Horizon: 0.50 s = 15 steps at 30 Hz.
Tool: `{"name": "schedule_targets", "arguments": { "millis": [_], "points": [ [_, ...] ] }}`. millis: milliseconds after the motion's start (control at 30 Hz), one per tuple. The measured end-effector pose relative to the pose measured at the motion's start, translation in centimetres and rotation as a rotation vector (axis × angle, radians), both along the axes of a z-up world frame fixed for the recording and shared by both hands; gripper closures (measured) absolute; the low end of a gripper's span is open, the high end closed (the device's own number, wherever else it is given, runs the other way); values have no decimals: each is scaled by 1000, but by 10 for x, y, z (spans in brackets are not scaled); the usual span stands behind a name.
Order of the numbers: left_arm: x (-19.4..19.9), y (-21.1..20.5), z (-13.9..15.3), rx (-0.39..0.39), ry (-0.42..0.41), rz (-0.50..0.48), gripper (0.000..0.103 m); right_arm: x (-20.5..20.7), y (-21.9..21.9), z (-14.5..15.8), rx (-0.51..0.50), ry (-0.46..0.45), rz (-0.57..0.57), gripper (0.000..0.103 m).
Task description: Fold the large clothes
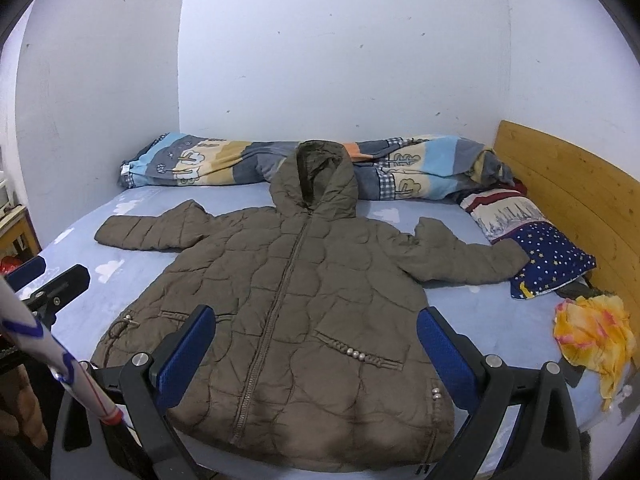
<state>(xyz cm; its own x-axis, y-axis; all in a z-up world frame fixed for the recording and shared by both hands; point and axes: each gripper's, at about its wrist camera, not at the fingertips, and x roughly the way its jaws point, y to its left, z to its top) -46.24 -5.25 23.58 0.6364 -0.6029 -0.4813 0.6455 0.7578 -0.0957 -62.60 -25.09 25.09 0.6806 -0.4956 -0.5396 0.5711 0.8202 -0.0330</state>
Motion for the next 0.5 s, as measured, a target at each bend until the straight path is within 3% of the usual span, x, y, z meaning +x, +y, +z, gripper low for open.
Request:
{"name": "schedule_targets", "arguments": {
  "millis": [200, 500],
  "points": [
    [-3, 1, 5, 2, -6, 2, 0, -3, 1, 4, 0, -9, -4, 1],
    [-18, 9, 24, -44, -39, -3, 0, -16, 22, 33, -46, -77, 6, 1]
  ]
}}
